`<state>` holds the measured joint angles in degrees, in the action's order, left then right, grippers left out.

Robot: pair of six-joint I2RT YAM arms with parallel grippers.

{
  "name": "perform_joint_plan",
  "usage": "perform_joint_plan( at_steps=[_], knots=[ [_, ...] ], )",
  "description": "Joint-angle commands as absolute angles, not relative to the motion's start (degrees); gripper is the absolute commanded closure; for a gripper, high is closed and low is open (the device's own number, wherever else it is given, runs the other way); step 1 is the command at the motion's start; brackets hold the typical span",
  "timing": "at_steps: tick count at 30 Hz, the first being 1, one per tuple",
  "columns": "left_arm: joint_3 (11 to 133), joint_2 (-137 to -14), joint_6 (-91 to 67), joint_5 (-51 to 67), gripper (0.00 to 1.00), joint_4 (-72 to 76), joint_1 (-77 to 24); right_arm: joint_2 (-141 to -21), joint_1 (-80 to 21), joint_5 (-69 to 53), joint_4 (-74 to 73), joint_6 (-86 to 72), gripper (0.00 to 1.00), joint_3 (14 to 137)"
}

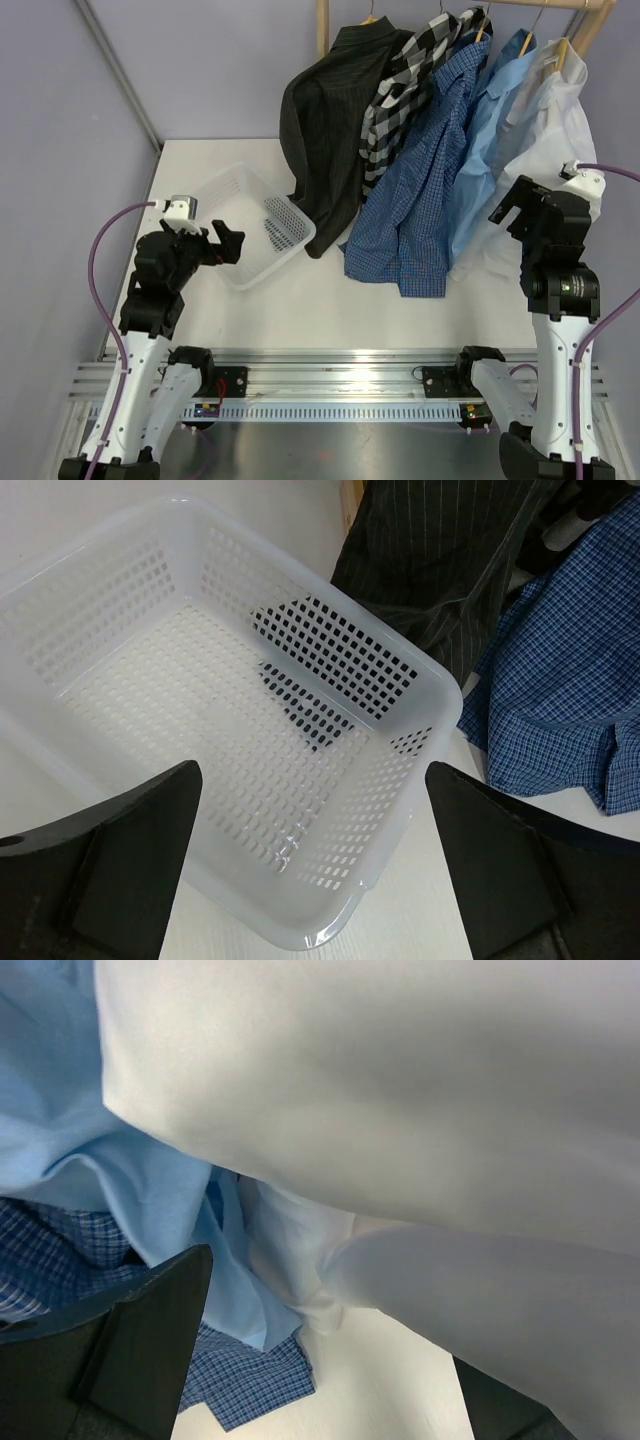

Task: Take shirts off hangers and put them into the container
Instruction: Grab a hanger with a shirt on it with the right arm

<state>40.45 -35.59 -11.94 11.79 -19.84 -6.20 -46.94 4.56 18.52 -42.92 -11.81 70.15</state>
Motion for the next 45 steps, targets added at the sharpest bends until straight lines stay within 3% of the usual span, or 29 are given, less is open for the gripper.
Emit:
perform_joint_plan(
  at_steps=[1, 3, 9, 13, 21, 27, 38, 43, 45],
  knots=[
    [39.1, -32.8, -10.5, 13.2, 0.01, -16.0, -6.8, -44.6, 4.7, 16.1, -43.1, -12.2, 0.01, 74.3],
    [38.9, -32.7, -10.5, 13.4, 0.01, -15.7, -6.9, -45.2, 4.6, 11.4, -45.9, -11.2, 0.01, 75.6],
    [39.4, -34.0, -10.2, 13.4, 0.01, -16.6, -7.6, -45.4, 4.7, -19.5, -50.2, -1.1, 0.01, 75.5],
    [39.2, -33.5, -9.9, 12.6, 0.01, -16.7, -7.9, -47.0, 4.7, -44.8, -56.6, 17.7, 0.01, 77.6],
    [39.2, -33.5, -9.8, 12.5, 0.01, -17.0, -7.9, -49.7, 4.7, -40.5, -57.4, 18.2, 0.01, 85.5],
    [39.1, -33.0, -9.7, 12.4, 0.01, -17.1, -8.0, -55.4, 4.7, -45.5, -57.0, 11.3, 0.01, 98.5],
    [39.2, -32.5, -9.6, 12.0, 0.01, -17.3, -8.4, -65.8, 4.7, -25.1, -52.9, 0.4, 0.01, 118.9],
    [39.3, -32.6, -9.5, 11.9, 0.01, -17.4, -8.5, -64.9, 4.7, -27.5, -55.4, 1.3, 0.0, 120.7],
    [39.3, -32.6, -9.5, 12.0, 0.01, -17.4, -8.5, -64.2, 4.7, -40.2, -58.8, 6.1, 0.01, 120.2]
  ],
)
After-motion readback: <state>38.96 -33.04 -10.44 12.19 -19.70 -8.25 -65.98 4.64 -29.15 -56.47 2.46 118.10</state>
